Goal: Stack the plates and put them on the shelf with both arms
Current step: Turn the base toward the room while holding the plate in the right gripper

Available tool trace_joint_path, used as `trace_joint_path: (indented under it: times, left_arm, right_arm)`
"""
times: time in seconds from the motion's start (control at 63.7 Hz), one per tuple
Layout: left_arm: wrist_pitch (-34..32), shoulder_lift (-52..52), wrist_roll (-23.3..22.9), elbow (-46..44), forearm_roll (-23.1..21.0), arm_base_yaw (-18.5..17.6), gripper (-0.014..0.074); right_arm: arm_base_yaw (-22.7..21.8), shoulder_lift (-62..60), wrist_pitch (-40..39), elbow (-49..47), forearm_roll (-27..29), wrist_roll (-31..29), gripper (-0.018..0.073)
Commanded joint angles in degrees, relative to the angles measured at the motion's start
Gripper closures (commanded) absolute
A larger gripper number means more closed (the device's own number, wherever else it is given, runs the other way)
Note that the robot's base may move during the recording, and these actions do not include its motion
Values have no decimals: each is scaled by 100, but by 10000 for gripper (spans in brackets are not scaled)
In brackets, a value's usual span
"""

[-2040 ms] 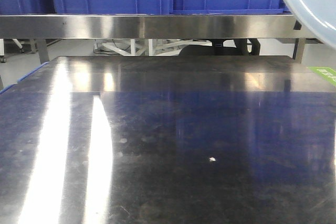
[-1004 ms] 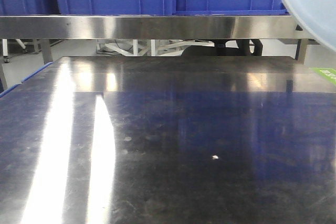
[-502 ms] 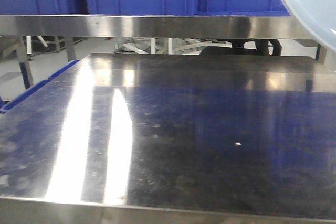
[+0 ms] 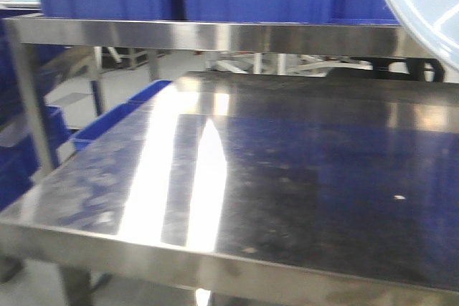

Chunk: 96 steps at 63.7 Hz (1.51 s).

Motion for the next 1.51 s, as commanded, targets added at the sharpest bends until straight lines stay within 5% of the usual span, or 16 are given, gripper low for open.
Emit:
trace_joint_path:
  times: [0.0,1.491]
  left_arm:
    - [-472,28,-11,-170,-16,5,516]
    - [-472,28,-11,-170,-16,5,516]
  right_arm:
    - [-10,69,-602,-175,55,0,512]
    - [-10,69,-602,-175,55,0,512]
